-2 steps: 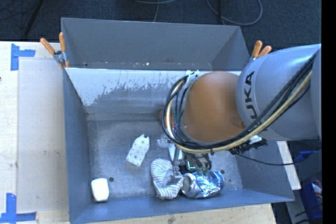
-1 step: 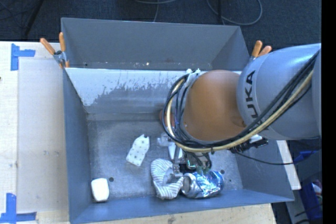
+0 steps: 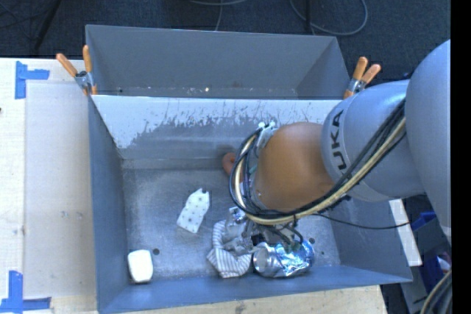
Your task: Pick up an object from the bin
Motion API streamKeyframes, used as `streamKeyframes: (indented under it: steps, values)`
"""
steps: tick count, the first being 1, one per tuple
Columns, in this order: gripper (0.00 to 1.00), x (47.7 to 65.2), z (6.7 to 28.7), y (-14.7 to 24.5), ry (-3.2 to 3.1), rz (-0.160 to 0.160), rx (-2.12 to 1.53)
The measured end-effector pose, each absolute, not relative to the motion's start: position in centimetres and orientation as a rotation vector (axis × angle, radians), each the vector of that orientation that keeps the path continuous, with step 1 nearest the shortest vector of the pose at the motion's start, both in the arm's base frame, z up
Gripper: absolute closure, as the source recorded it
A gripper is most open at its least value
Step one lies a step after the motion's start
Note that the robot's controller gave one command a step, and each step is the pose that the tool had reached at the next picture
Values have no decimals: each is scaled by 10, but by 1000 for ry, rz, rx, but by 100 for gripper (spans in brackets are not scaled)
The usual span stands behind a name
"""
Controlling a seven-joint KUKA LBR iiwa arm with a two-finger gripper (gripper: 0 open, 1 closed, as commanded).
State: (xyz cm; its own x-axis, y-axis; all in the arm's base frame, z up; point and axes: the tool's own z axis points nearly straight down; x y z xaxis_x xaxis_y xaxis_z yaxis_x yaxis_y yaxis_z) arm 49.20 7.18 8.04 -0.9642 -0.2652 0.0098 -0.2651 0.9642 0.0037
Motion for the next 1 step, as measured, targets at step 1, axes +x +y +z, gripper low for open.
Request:
streamKeyframes:
  steps: [1]
  values:
    - [100, 492, 80, 72, -3103, -4, 418]
